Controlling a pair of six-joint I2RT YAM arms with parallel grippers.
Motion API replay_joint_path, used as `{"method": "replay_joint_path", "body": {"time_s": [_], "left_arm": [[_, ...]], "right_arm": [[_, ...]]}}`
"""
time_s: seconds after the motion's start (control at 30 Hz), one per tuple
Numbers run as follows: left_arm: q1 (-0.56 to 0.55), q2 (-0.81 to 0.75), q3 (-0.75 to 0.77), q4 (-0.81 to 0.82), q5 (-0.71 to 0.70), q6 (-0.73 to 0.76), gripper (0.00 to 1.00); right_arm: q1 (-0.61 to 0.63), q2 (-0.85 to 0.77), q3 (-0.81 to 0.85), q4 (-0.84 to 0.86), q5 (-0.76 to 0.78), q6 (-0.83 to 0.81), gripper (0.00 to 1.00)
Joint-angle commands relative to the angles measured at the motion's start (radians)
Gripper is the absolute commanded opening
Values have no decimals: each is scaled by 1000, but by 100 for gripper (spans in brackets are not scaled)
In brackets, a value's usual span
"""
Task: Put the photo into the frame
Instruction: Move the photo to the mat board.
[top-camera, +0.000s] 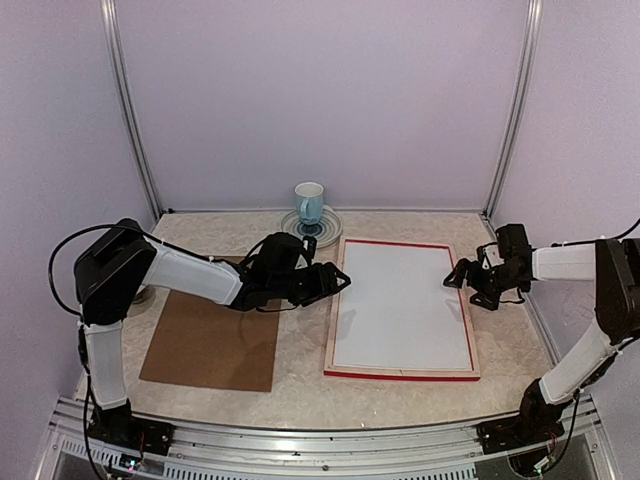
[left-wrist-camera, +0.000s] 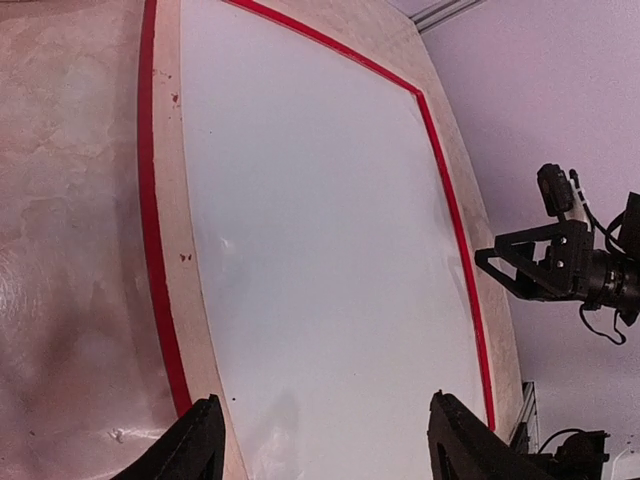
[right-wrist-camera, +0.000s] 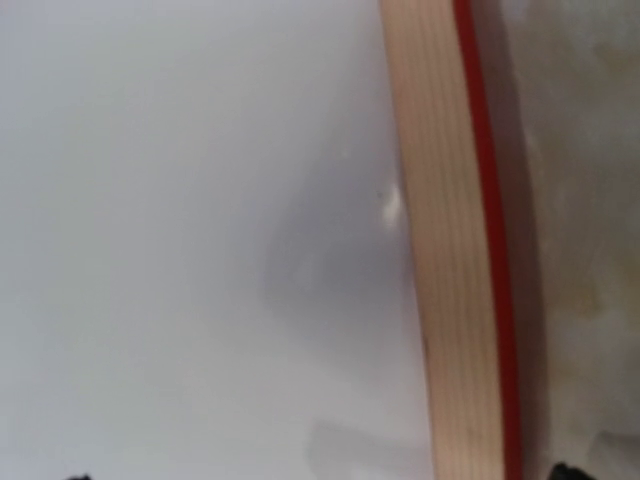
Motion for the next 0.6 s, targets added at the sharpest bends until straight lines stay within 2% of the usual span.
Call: {"method": "replay_joint_path", "body": {"time_s": [0.0,0.37,0.57], "left_arm": [[-7,7,40,-93,-63,36,69],[-6,65,44,-97,-63,39,68],[-2,82,24,-76,-41,23,65]], "right_arm": [[-12,33,45,11,3,7,99],[-5,157,104,75,-28,22,98],[42,200,139,96,-36,25,98]]}}
